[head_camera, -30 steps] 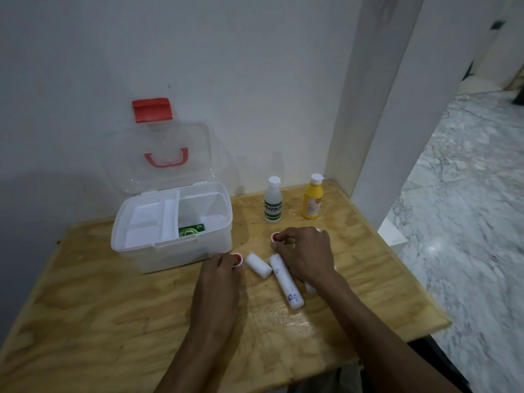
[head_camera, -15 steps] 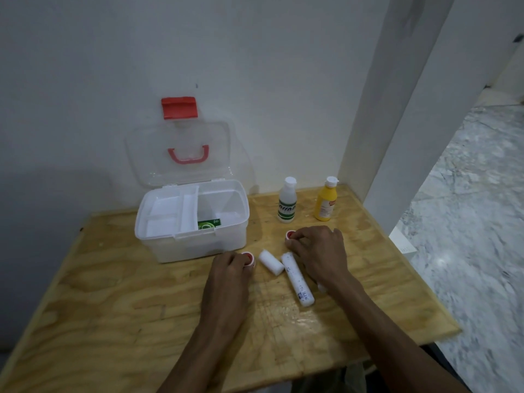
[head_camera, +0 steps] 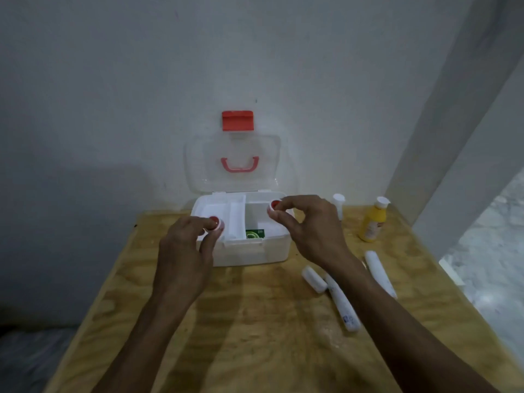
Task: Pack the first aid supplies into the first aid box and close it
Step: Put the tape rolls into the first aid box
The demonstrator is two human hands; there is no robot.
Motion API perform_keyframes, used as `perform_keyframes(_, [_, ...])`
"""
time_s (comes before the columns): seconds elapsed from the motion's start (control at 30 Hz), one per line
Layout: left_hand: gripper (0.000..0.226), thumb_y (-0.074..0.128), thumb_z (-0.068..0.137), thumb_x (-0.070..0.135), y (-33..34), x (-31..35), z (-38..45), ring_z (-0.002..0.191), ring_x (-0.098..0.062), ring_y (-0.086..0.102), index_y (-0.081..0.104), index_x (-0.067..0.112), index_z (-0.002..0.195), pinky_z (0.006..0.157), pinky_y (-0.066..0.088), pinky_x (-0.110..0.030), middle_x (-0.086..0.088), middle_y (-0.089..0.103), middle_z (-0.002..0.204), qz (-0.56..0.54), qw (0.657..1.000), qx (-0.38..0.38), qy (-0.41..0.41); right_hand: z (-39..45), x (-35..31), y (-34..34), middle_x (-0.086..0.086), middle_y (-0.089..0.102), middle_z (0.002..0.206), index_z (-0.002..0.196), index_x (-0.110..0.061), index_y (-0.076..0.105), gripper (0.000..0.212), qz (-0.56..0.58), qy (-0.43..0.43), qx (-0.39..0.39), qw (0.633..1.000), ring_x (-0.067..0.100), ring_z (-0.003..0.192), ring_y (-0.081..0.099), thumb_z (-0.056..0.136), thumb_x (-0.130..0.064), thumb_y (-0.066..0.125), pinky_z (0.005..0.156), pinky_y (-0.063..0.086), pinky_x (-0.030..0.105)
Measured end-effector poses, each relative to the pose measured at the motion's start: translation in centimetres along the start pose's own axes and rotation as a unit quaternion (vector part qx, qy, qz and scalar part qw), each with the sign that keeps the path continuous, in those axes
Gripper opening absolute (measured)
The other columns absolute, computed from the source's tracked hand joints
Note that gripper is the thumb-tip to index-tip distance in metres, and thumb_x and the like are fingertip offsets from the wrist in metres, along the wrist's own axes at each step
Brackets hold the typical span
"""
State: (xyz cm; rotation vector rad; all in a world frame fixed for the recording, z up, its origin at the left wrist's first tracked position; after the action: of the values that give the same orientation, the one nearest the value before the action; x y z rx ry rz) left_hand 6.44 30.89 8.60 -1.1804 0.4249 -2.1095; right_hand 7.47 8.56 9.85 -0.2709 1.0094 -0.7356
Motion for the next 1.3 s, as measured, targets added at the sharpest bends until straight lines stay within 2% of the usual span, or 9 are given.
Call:
perform_keyframes(0.07, [0.015, 0.067, 0.088, 0.027, -0.9, -1.5, 2.1, 0.081, -0.014, 0.062, 0.074, 0.015, 0.093, 0.073, 0.048, -0.029, -0.002, 0.071, 0.097, 0.03, 0.999, -0.001, -0.011, 1.8, -1.2, 2.7, -0.011, 0.076, 0.1, 0.083, -0.025, 0.076, 0.015, -0.009, -0.013, -0.041, 0.999, 0.009, 0.094, 0.068, 0.085, -0.039, 0.073, 0.093, 0.048, 0.048])
perform_keyframes(0.13, [0.017, 0.067, 0.089, 0.027, -1.1, -2.7, 3.9, 0.081, -0.017, 0.062, 0.074, 0.013, 0.094, 0.074, 0.047, -0.029, -0.006, 0.071, 0.097, 0.045, 0.999, -0.014, -0.016, 3.4, -2.1, 5.4, -0.009, 0.076, 0.104, 0.087, -0.025, 0.077, 0.017, -0.019, -0.016, -0.074, 0.997, 0.012, 0.092, 0.069, 0.086, -0.04, 0.072, 0.095, 0.048, 0.049])
perform_keyframes(0.3, [0.021, 0.065, 0.089, 0.029, 0.7, -4.6, 6.4, 0.089, -0.024, 0.062, 0.074, 0.012, 0.099, 0.08, 0.046, -0.032, -0.01, 0.07, 0.104, 0.064, 0.995, -0.075, -0.027, 6.3, -2.3, 10.3, -0.007, 0.075, 0.108, 0.097, -0.025, 0.078, 0.021, -0.061, -0.007, -0.125, 0.99, 0.011, 0.088, 0.067, 0.086, -0.041, 0.071, 0.096, 0.05, 0.043])
perform_keyframes(0.4, [0.02, 0.066, 0.089, 0.03, 2.1, -5.0, 6.9, 0.093, -0.022, 0.059, 0.075, 0.016, 0.099, 0.076, 0.046, -0.031, -0.007, 0.068, 0.107, 0.081, 0.991, -0.101, -0.023, 7.0, -1.7, 11.9, -0.005, 0.075, 0.108, 0.098, -0.023, 0.078, 0.02, -0.08, -0.006, -0.15, 0.985, 0.012, 0.089, 0.066, 0.087, -0.038, 0.071, 0.095, 0.05, 0.037])
perform_keyframes(0.47, [0.018, 0.069, 0.087, 0.027, 2.6, -5.4, 7.1, 0.097, -0.021, 0.057, 0.075, 0.017, 0.1, 0.075, 0.047, -0.03, -0.007, 0.065, 0.113, 0.1, 0.99, -0.097, -0.035, 7.1, -1.3, 12.6, -0.004, 0.075, 0.106, 0.097, -0.023, 0.078, 0.02, -0.089, -0.008, -0.159, 0.983, 0.014, 0.09, 0.066, 0.086, -0.038, 0.072, 0.095, 0.05, 0.04])
perform_keyframes(0.57, [0.019, 0.072, 0.085, 0.024, 3.0, -5.8, 7.2, 0.101, -0.02, 0.053, 0.075, 0.017, 0.102, 0.074, 0.045, -0.026, -0.006, 0.062, 0.116, 0.121, 0.987, -0.094, -0.053, 7.2, -1.0, 13.4, -0.004, 0.075, 0.105, 0.096, -0.024, 0.078, 0.02, -0.105, -0.011, -0.167, 0.98, 0.017, 0.093, 0.063, 0.085, -0.039, 0.072, 0.095, 0.049, 0.045])
perform_keyframes(0.73, [0.023, 0.076, 0.081, 0.026, 3.0, -6.4, 7.8, 0.1, -0.021, 0.053, 0.076, 0.016, 0.102, 0.07, 0.041, -0.026, -0.007, 0.061, 0.111, 0.117, 0.985, -0.105, -0.071, 7.3, -0.6, 14.4, -0.003, 0.074, 0.105, 0.099, -0.026, 0.078, 0.022, -0.163, -0.035, -0.179, 0.97, 0.017, 0.102, 0.054, 0.085, -0.042, 0.071, 0.098, 0.041, 0.046])
perform_keyframes(0.9, [0.024, 0.078, 0.078, 0.03, 3.4, -6.6, 8.4, 0.1, -0.023, 0.055, 0.078, 0.017, 0.097, 0.074, 0.05, -0.033, -0.007, 0.066, 0.109, 0.118, 0.982, -0.117, -0.085, 7.3, -0.6, 14.3, -0.001, 0.071, 0.11, 0.1, -0.025, 0.076, 0.025, -0.18, -0.037, -0.193, 0.964, 0.02, 0.112, 0.049, 0.085, -0.044, 0.07, 0.102, 0.035, 0.047])
perform_keyframes(1.3, [0.025, 0.074, 0.082, 0.028, 3.2, -6.5, 7.7, 0.097, -0.02, 0.058, 0.075, 0.018, 0.105, 0.073, 0.043, -0.025, -0.007, 0.068, 0.116, 0.115, 0.983, -0.112, -0.092, 7.2, -0.3, 14.6, -0.001, 0.074, 0.105, 0.102, -0.023, 0.078, 0.019, -0.146, -0.026, -0.171, 0.974, 0.017, 0.102, 0.052, 0.086, -0.033, 0.072, 0.098, 0.042, 0.047])
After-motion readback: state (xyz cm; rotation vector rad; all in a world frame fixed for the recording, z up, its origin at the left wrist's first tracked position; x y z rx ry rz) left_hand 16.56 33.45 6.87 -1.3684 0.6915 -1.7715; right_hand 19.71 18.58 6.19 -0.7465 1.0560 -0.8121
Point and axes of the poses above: each hand's wrist, its own z-axis towards the middle knuckle, its own y-axis out of the palm, x = y × z, the point moved 4 cm from there along z, towards the middle knuckle
